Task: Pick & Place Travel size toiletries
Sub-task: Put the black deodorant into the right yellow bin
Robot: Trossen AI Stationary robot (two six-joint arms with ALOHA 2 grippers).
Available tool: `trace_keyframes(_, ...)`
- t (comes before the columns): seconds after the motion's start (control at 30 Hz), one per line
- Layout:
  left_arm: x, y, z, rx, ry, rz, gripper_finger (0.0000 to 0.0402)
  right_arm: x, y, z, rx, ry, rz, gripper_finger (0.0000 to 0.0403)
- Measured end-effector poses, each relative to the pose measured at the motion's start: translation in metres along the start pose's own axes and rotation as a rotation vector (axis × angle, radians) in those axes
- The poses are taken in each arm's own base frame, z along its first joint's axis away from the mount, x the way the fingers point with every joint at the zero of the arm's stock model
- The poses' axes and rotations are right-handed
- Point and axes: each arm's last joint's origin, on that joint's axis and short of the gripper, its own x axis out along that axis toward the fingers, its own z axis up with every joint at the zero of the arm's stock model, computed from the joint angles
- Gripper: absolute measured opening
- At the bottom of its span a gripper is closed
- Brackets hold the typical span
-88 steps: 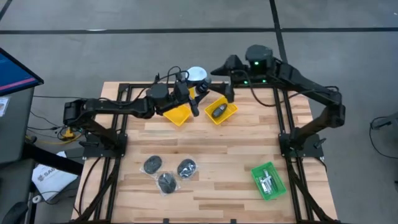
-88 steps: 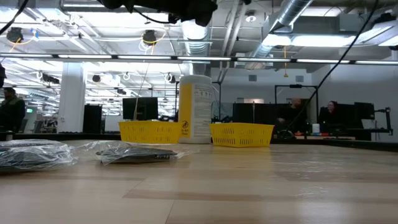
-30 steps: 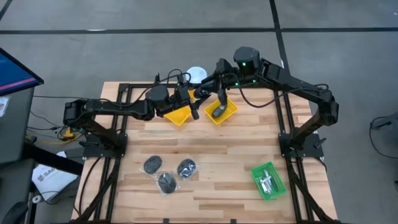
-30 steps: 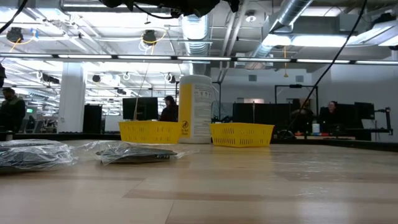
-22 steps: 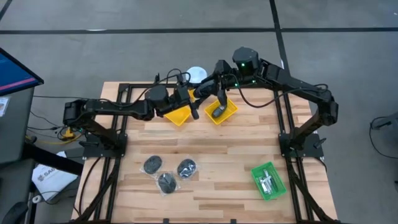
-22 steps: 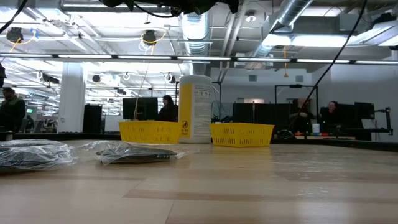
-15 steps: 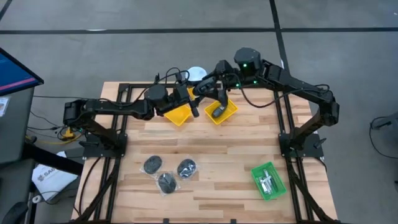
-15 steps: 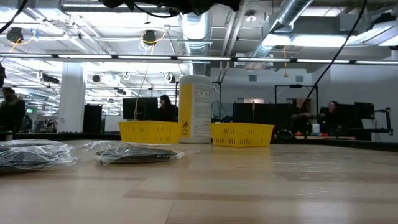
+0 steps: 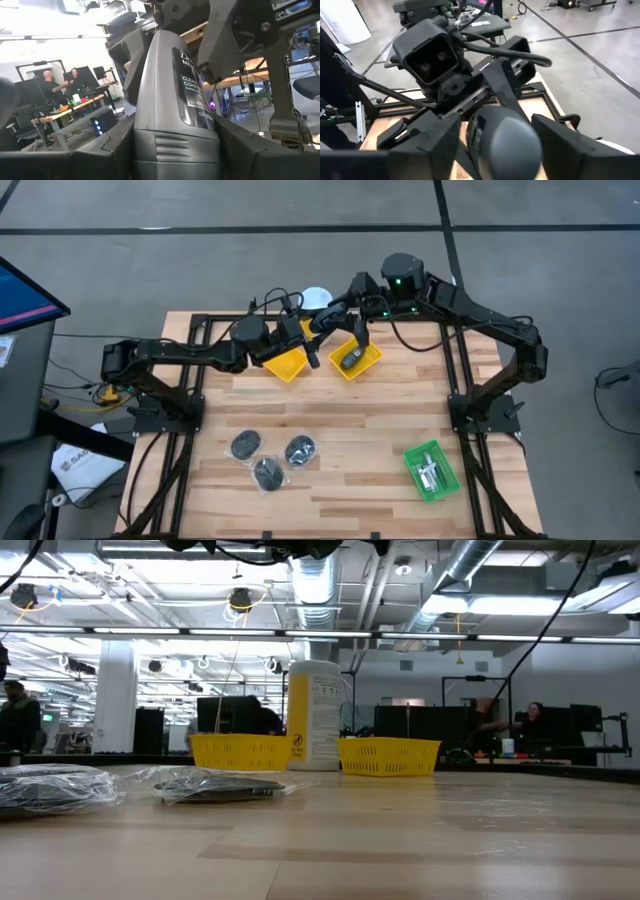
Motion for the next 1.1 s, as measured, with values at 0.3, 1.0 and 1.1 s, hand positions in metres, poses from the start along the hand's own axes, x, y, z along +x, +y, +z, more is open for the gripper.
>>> trace_keyframes(0.3, 0.000, 0.000, 0.000, 0.009, 0.002, 0.006, 0.0201, 0.000, 0.001, 0.000, -0.035, -0.001, 0.003, 0.0109)
trace_keyframes(1.0, -0.002, 0.000, 0.000, 0.015, 0.023, 0.033, 0.0269, -0.023, 0.001, 0.020, -0.113, -0.072, -0.014, 0.0109)
trace_keyframes(1.1, -0.007, 0.003, 0.004, 0.028, 0.077, 0.062, 0.0275, -0.037, -0.005, 0.026, -0.126, -0.065, -0.047, 0.0109)
